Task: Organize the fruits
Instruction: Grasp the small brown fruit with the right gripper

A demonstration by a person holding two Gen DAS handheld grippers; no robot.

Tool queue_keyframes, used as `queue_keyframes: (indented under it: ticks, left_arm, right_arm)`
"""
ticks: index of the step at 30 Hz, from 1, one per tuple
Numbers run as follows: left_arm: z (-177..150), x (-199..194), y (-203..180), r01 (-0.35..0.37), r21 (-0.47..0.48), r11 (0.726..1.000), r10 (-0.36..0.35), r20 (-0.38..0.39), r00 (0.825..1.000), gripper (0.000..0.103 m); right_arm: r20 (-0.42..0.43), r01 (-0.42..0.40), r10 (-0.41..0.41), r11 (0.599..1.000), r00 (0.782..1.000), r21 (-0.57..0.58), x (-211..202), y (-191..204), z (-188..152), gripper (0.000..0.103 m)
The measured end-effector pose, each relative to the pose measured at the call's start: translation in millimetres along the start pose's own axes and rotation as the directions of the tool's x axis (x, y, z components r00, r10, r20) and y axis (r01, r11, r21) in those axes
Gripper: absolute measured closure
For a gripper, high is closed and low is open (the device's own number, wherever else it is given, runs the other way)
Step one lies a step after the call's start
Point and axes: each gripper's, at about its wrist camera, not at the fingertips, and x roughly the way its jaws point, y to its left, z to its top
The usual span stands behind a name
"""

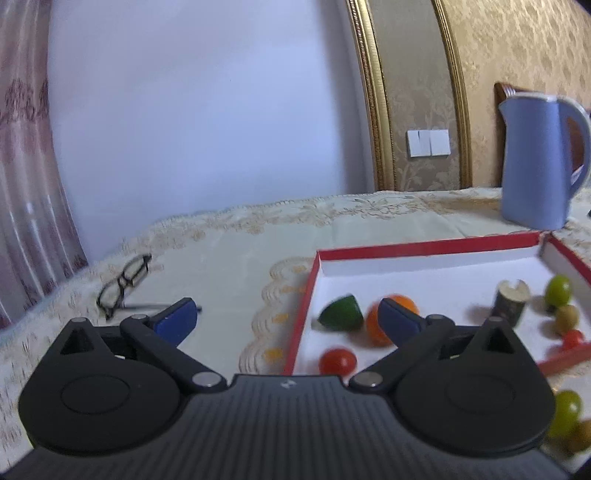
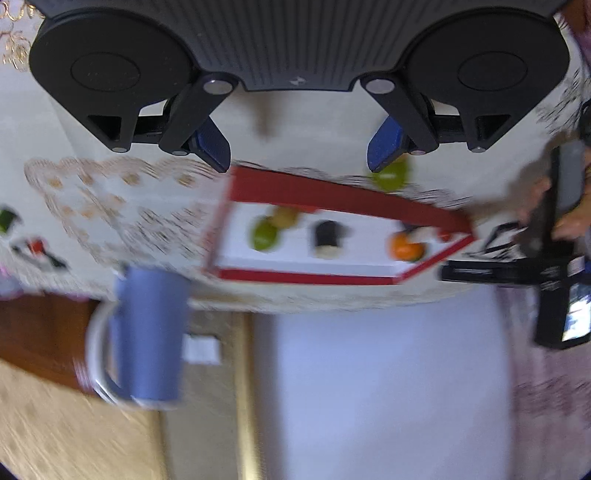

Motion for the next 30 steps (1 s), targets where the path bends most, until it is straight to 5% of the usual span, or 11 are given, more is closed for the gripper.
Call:
queue_keyframes:
  ticks: [6, 12, 16, 23, 30]
  left_arm:
    - [-12.7, -11.2, 9.1, 0.06, -0.045, 0.997, -0.061, -0.025, 0.998, 0.0]
    - [-24.3, -3.7, 14.0, 0.128, -0.102, 0.987, -0.136, -0.072, 0.988, 0.0]
    - [-27.2, -3.3, 17.9, 0.15, -0.126, 0.981, -0.16, -0.076, 0.984, 0.0]
    - [-27.0, -4.7, 16.1, 0.157, -0.115, 0.981, -0.164, -0.062, 0.984, 0.0]
    - [-27.2, -2.8, 15.9, 0.17, -0.11, 0.979, -0.178, -0.069, 0.982, 0.0]
  right_arm:
    - [-0.024, -0.049, 0.046, 0.992, 0.999, -0.117, 7.5, 44.6, 1.6, 0.026]
    - [-0.127, -0.073, 0.062, 0.994, 0.99, -0.083, 33.2, 48.7, -0.5, 0.063]
    - [-0.139, -0.094, 0.084, 0.993, 0.987, -0.067, 36.0, 46.9, -0.6, 0.077]
    - [-0.075, -0.086, 0.078, 0.99, 0.994, -0.108, 24.0, 51.3, 0.5, 0.079]
    - [0.025, -0.002, 0.004, 0.997, 1.0, -0.073, 28.0, 34.5, 37.3, 0.079]
